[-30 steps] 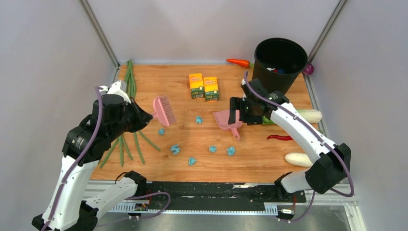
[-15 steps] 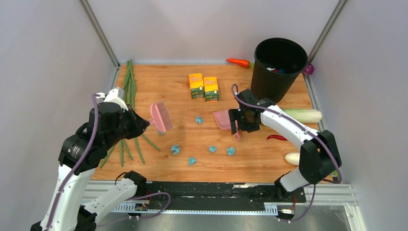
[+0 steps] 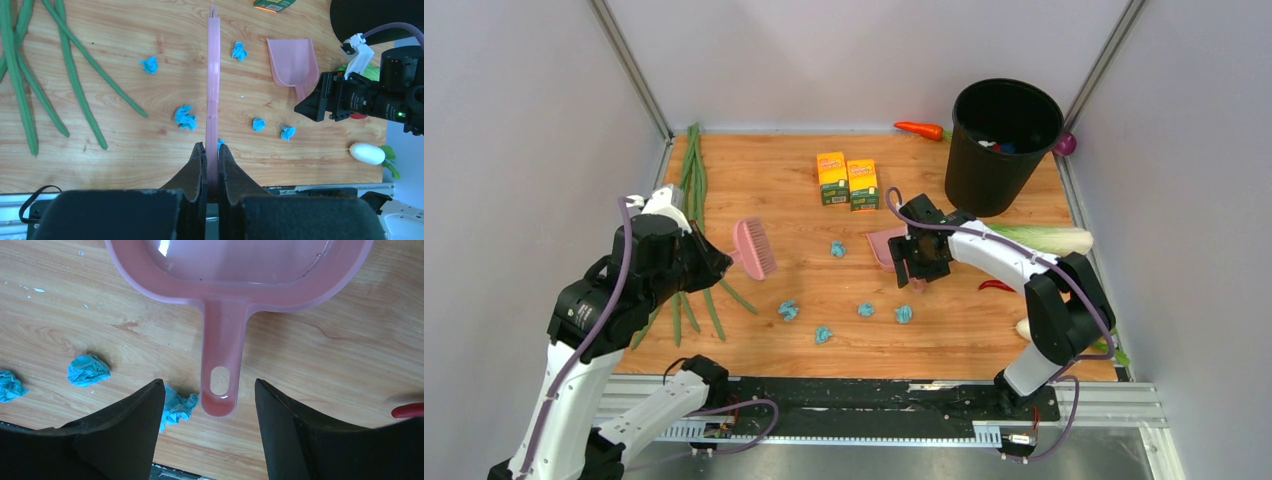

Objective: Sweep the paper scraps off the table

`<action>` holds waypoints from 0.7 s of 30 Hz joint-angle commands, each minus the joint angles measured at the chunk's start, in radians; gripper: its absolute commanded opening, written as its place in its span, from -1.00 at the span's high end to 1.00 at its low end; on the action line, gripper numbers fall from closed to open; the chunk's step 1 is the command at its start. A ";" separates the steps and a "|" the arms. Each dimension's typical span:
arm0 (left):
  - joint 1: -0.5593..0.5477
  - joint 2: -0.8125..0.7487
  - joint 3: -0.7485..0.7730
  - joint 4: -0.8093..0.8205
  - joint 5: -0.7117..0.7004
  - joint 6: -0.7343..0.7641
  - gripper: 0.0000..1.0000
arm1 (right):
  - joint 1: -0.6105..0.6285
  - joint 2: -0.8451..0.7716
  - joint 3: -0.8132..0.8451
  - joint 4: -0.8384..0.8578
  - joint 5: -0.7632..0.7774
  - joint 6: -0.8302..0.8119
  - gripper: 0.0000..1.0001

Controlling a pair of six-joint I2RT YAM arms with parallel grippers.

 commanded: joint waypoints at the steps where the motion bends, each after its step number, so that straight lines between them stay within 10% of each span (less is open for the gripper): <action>1: -0.002 -0.001 -0.001 0.020 -0.004 0.017 1.00 | 0.009 0.007 -0.027 0.084 0.019 -0.026 -0.37; 21: -0.002 0.013 0.007 0.017 0.004 0.019 1.00 | 0.011 -0.100 -0.206 0.347 0.067 -0.067 -0.30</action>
